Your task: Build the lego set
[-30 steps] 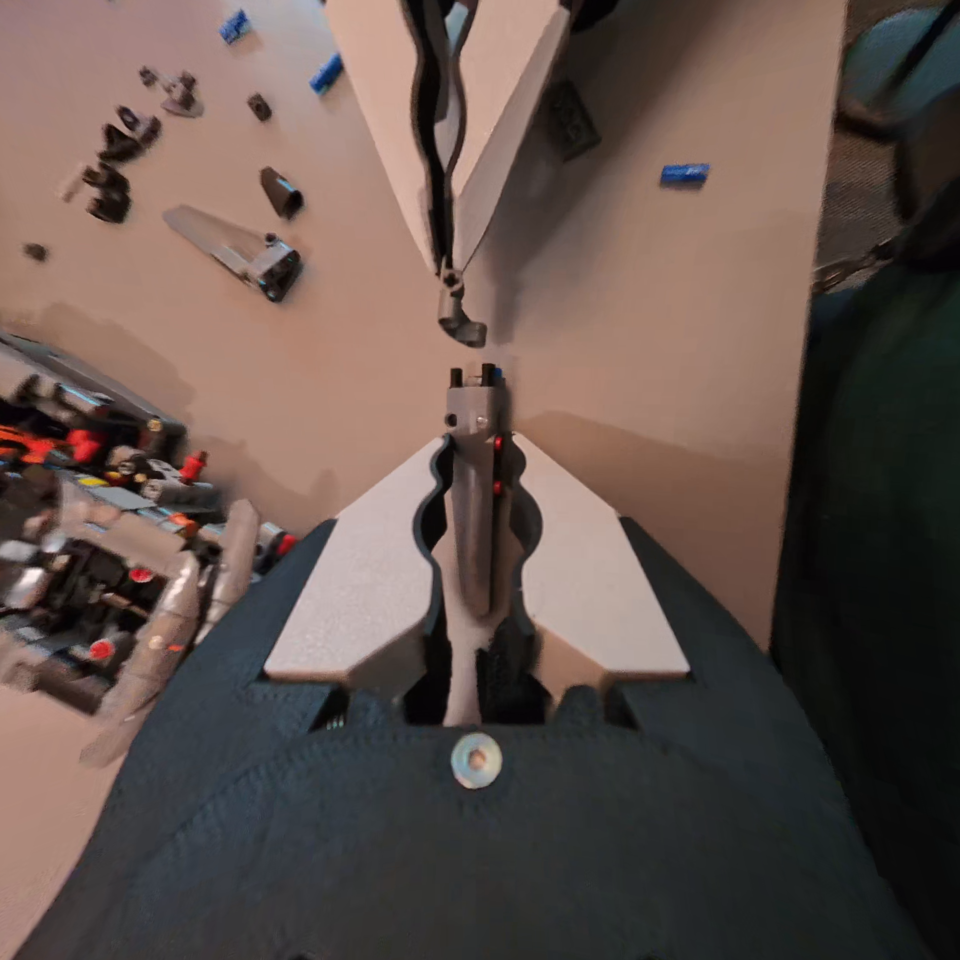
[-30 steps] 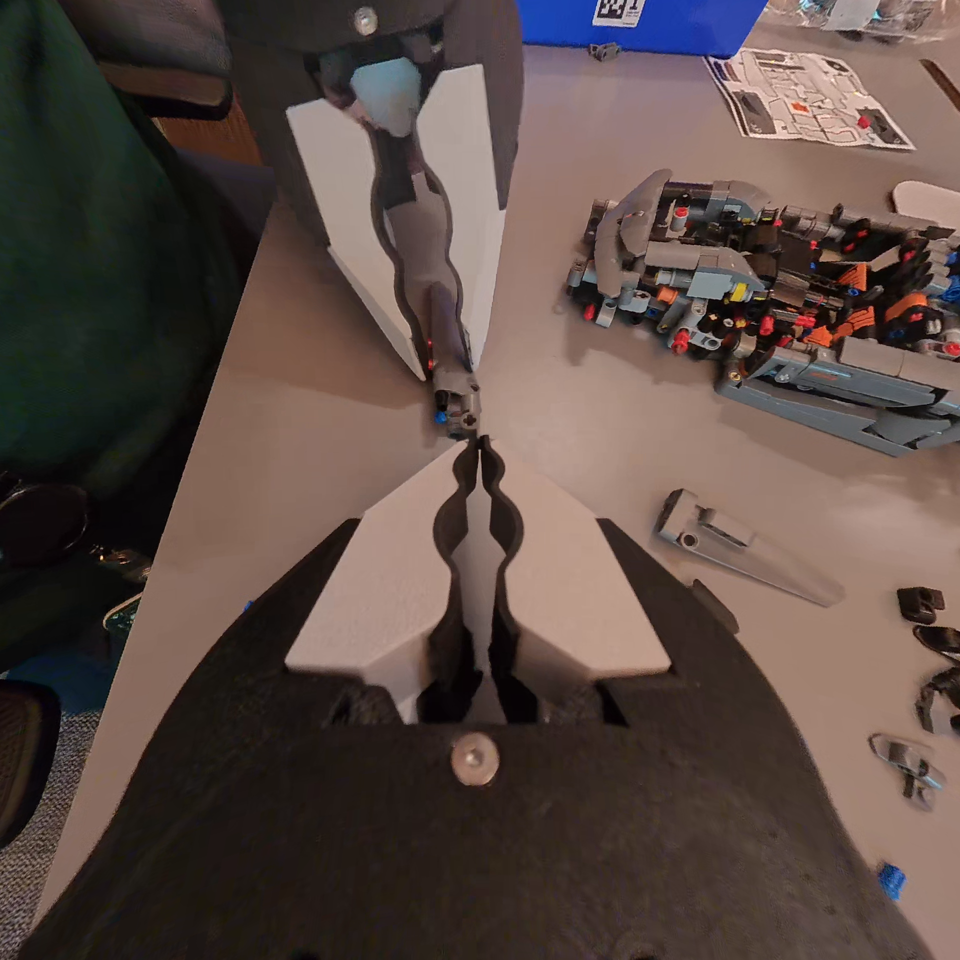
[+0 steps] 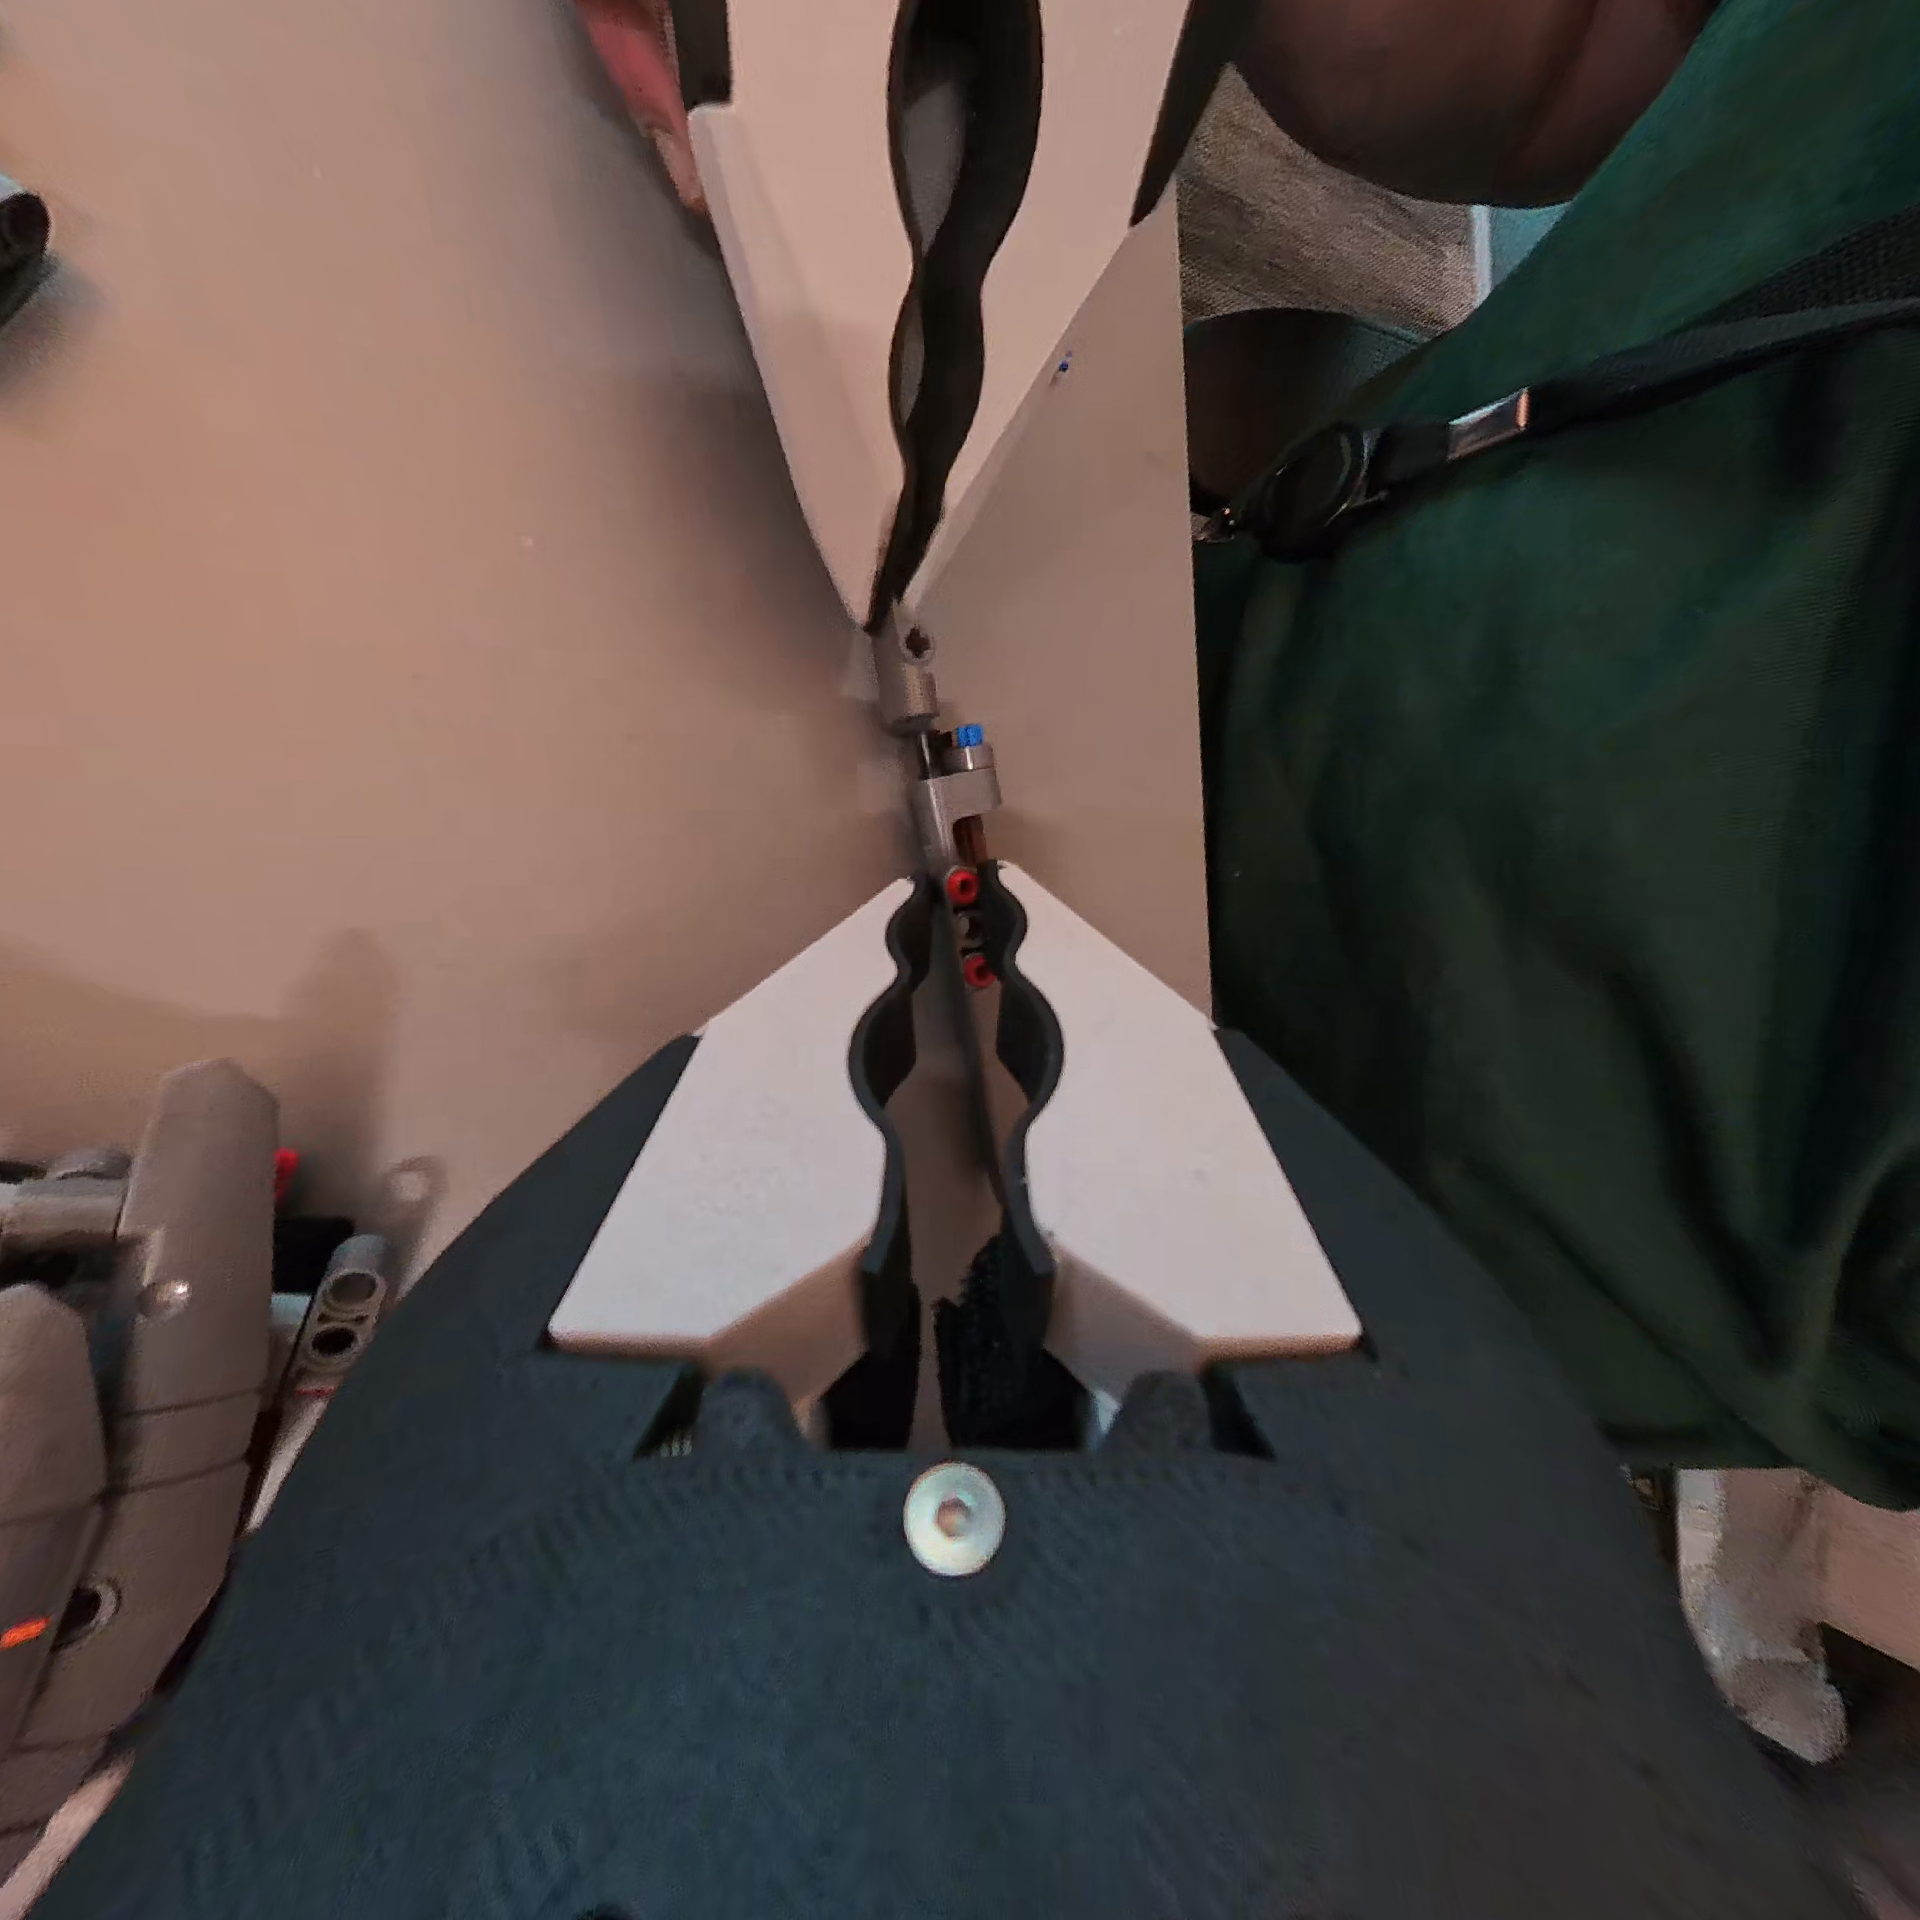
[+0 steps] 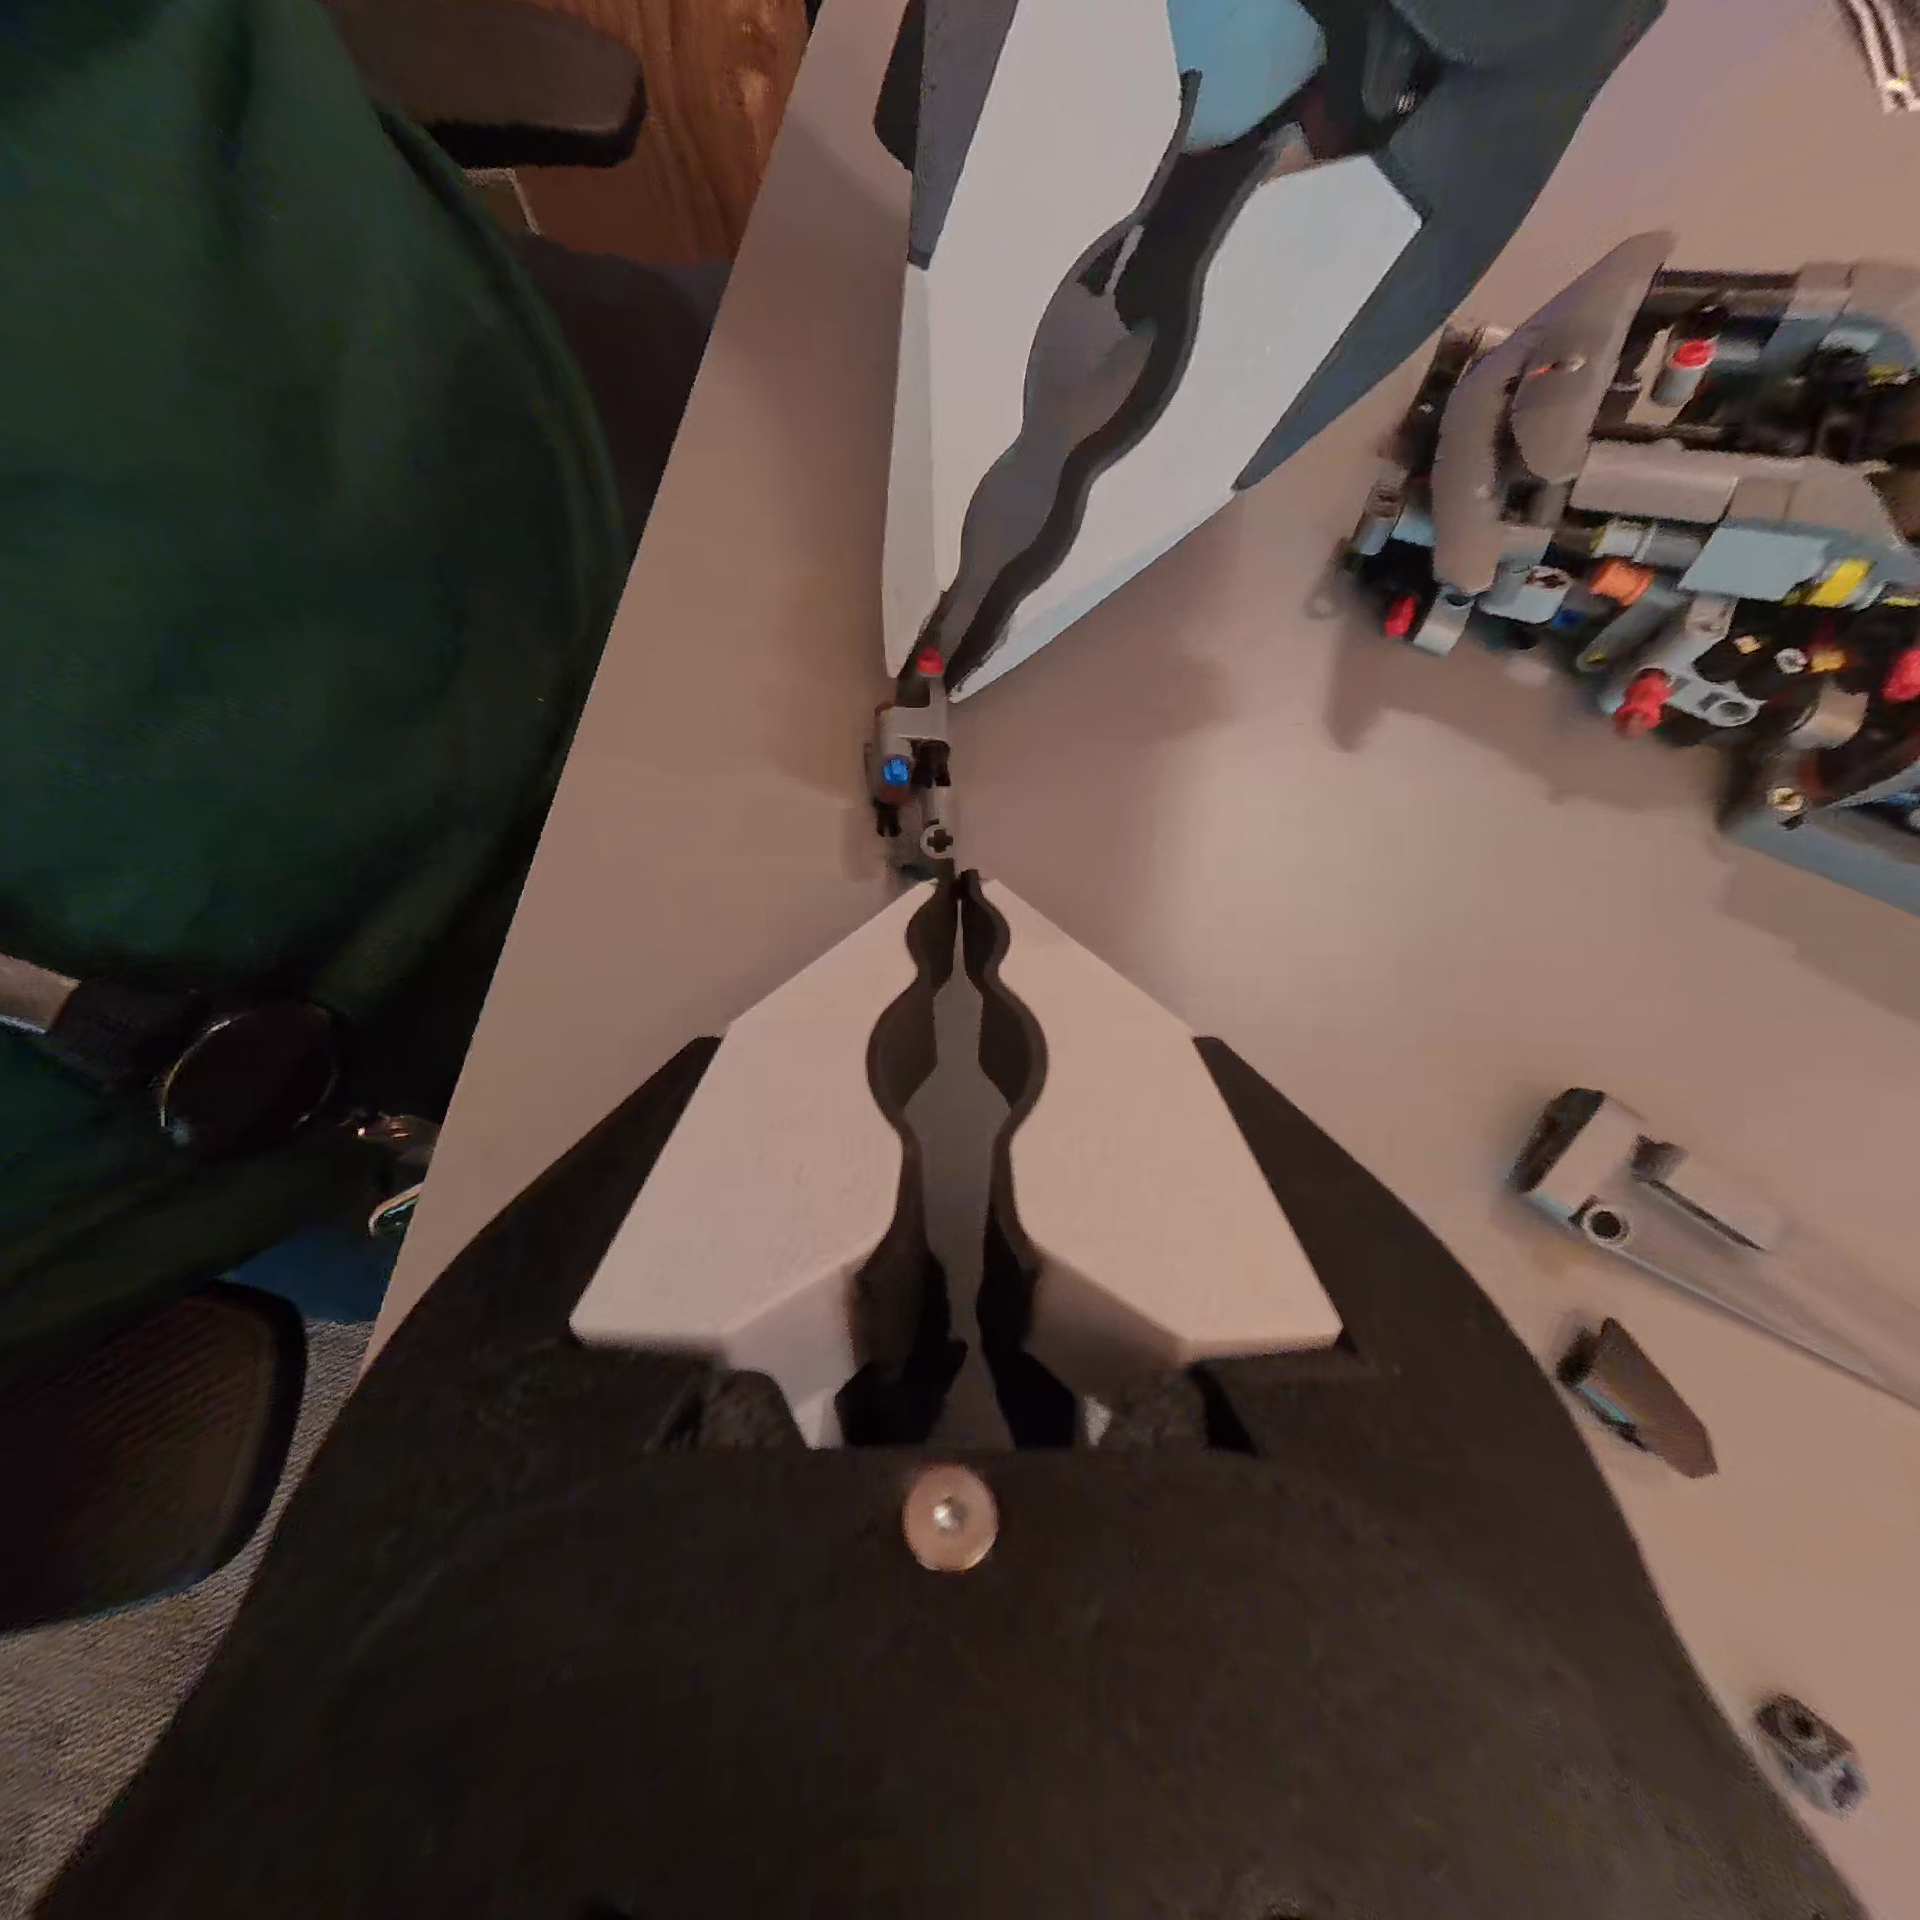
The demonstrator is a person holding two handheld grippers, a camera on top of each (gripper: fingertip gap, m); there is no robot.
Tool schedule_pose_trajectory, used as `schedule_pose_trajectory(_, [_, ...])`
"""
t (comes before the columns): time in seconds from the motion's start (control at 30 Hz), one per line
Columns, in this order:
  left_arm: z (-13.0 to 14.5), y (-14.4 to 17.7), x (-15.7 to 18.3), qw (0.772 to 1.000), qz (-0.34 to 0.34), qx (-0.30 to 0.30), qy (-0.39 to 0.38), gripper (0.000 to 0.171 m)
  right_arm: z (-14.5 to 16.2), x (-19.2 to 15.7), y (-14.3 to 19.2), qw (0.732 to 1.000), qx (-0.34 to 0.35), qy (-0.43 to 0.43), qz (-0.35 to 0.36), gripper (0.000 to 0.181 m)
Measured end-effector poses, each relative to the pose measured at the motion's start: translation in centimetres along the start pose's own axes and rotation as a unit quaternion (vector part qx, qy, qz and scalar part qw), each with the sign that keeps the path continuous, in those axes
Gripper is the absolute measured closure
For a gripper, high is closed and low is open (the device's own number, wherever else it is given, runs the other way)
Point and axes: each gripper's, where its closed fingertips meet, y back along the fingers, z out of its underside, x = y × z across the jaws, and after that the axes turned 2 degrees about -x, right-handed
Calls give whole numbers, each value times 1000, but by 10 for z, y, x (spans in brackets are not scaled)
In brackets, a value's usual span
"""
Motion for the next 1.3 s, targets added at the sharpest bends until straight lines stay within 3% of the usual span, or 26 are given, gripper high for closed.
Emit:
schedule_pose_trajectory(0.53, [-2,0,-3,992,-122,-14,-42,166,0,-3,-1,996,10,-79,-39,181])
schedule_pose_trajectory(1.3, [-8,-1,-7,969,-241,4,-48,166,1,-4,2,995,-18,-92,29,181])
